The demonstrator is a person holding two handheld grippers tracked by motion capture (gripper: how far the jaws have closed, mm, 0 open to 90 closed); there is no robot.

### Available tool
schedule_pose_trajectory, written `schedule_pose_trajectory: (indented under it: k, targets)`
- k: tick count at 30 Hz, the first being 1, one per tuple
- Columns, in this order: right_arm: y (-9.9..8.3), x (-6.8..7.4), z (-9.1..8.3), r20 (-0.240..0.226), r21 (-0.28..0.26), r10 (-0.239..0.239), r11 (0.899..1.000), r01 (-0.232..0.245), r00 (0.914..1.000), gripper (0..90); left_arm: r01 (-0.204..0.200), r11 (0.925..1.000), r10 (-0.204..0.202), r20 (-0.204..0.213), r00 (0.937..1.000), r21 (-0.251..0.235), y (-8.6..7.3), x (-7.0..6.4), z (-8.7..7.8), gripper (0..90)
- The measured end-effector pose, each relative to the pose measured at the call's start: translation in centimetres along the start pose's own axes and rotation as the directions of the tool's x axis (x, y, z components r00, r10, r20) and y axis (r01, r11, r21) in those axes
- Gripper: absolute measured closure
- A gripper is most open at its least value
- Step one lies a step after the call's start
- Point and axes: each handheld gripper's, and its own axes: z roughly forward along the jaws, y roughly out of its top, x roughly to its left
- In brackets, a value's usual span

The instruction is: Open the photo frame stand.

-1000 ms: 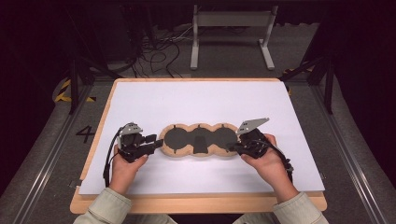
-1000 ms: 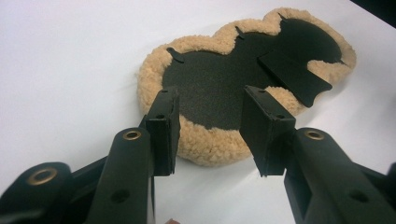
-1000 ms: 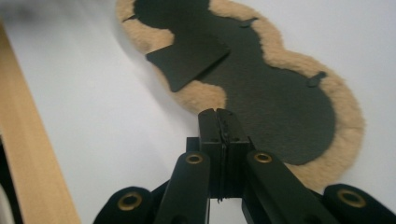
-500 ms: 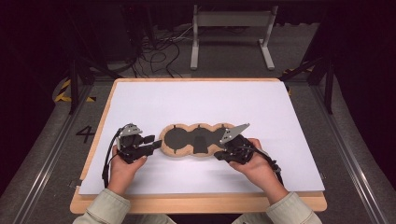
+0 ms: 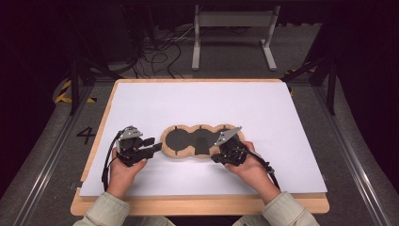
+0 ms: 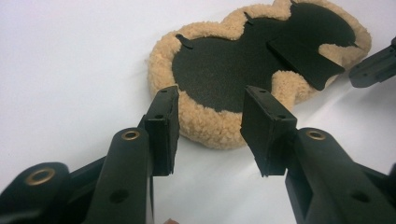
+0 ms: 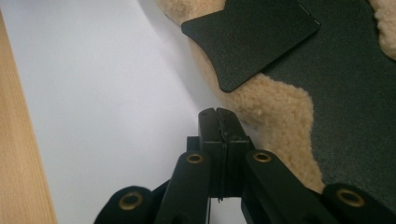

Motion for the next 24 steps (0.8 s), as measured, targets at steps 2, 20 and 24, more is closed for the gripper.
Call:
schedule_pose_trajectory:
  k: [2, 20, 24]
  targets:
    - [0.0, -0.1, 0.3, -0.004, -0.003, 0.004, 1.000, -0.004, 1.0000, 90.0, 0.005, 1.0000, -0.005, -0.002, 1.0000, 0.006, -0.2, 0.0, 0.0, 56.8]
    - [0.3, -0.6, 0.9, -0.027, -0.063, 0.038, 0.997, -0.040, 0.9989, 90.0, 0.013, 0.9998, -0.013, -0.006, 0.9999, 0.012, -0.8, 0.0, -0.4, 56.5]
    - [0.5, -0.5, 0.4, -0.014, -0.109, 0.040, 0.993, -0.041, 0.9991, 90.0, 0.011, 0.9999, -0.011, -0.009, 0.9999, 0.011, -0.8, 0.0, -0.4, 56.5]
